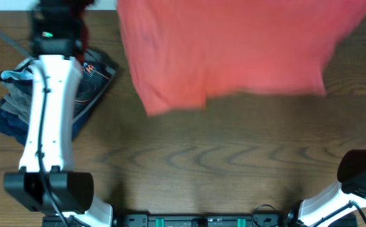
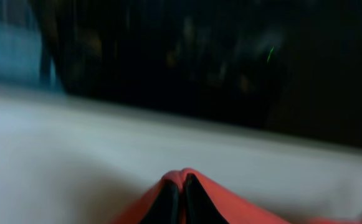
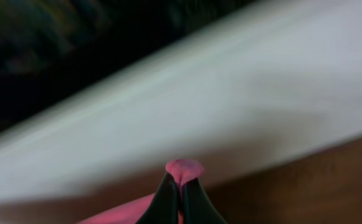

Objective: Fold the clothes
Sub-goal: 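Lift the t-shirt with both grippers and swing it away from the body, then lay the t-shirt flat on the table with both grippers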

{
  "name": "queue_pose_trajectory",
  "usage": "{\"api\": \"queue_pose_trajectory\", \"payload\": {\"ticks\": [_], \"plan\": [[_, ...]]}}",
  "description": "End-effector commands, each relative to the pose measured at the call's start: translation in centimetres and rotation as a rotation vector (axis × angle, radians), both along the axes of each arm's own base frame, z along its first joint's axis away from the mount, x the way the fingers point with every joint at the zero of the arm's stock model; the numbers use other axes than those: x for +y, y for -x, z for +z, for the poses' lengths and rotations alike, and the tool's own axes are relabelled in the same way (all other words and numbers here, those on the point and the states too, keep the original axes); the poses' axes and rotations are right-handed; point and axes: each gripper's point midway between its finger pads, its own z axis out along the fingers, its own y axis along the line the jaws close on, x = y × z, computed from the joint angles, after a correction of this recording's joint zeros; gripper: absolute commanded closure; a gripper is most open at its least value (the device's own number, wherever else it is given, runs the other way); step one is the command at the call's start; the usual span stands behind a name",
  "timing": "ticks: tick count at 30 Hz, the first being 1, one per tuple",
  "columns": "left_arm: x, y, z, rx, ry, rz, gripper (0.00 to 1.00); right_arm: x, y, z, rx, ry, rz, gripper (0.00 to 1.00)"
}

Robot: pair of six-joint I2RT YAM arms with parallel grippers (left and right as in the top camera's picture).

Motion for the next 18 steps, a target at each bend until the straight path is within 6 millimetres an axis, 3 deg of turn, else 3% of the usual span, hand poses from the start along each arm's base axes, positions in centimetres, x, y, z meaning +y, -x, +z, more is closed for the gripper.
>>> {"api": "queue_pose_trajectory", "payload": {"ticks": [1,3,5,9,10,13,18], "plan": [[1.8,4.1,8.5,-0.161,0.064,0.02,0.94,-0.8,4.6,8.2,-0.159,0.002,-0.07,0.99],[1.0,4.7,8.1,-0.113,0.056,-0.031,0.94,-0.8,5.3,7.9,-0.123,0.0,-0.077,0.99],[-0.3,4.8,5.4,0.011,0.055,-0.105,0.94,-1.0,5.7,5.7,-0.031,0.006,-0.084,0.99],[-2.5,6.1,-4.1,0.411,0.061,-0.204,0.94,-3.2,7.9,-1.7,0.273,0.022,-0.221,0.99],[-3.1,7.2,-7.9,0.563,0.043,-0.224,0.94,-4.3,9.1,-4.9,0.41,0.034,-0.291,0.99],[-4.7,10.5,-15.0,0.842,-0.029,-0.289,0.94,-6.0,11.7,-10.6,0.651,0.051,-0.405,0.99],[-7.5,16.7,-24.6,1.234,-0.128,-0.436,0.94,-6.1,16.0,-20.1,1.002,0.038,-0.443,0.99]]}}
